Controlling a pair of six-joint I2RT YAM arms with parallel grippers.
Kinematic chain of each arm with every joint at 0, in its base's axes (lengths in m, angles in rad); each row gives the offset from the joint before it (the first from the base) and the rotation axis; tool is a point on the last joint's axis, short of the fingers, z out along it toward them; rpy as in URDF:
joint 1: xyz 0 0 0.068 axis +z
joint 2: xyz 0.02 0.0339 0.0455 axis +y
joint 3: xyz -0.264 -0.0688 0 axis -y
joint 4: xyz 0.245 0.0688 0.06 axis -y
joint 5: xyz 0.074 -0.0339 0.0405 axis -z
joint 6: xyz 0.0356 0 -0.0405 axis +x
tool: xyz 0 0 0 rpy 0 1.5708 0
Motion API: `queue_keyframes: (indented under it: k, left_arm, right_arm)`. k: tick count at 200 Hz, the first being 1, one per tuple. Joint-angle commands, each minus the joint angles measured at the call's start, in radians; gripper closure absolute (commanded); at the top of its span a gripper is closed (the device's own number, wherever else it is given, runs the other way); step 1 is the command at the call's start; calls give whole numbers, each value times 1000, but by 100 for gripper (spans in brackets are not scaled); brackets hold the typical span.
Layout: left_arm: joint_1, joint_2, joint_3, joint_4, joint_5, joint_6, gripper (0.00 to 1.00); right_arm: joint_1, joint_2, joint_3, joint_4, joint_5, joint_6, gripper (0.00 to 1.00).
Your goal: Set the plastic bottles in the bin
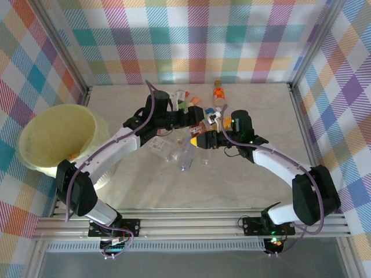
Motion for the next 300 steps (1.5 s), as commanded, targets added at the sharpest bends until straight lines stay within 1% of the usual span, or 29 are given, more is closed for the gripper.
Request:
queue_keyframes:
  k: [1,41,69,107,116,133,153,162,176,197,201,232,245,277,300]
  left_arm:
    - [-11,3,-20,32,29,-6,18]
    - [-11,-6,-36,55,47,-2,33]
    - [-11,-5,-46,73,61,3,38]
    - [-11,-1,-42,83,69,5,47]
    - [-13,-3,-41,79,61,6,49]
    - [-13,-11,-40,53,21,20,51]
    - [-13,-28,-39,-1,-77,40,51]
    - [-12,-37,-37,-27,-129,46,51]
    - [-13,-53,-36,-61,-206,54,51]
    - [-13,-87,-33,-115,-310,70,51]
    - [-13,-94,-31,-121,-332,74,51]
    - [-13,-171,-31,-215,-455,94,52]
    - [-13,-212,-24,-262,-530,110,52]
    - [-12,-300,46,-430,-786,179,52]
    - [-11,-340,128,-528,-883,234,52]
  right_arm:
    - [11,20,39,112,-23,32,48]
    - [20,37,38,187,-30,80,46]
    - [25,37,33,241,-39,113,45]
    - [32,38,35,247,-42,109,42]
    - [33,39,34,244,-40,108,41]
    - [33,41,28,239,-31,103,34]
    - [33,35,21,200,10,77,25]
    - [32,29,21,176,37,59,19]
    - [33,12,34,106,83,19,11]
    - [33,-36,46,18,149,-55,4]
    - [33,-48,48,1,166,-67,0]
    - [32,-156,44,-137,302,-210,0]
    - [33,-213,29,-178,373,-264,0]
    - [33,-338,-47,-143,566,-323,0]
    - [33,-381,-79,-117,668,-324,0]
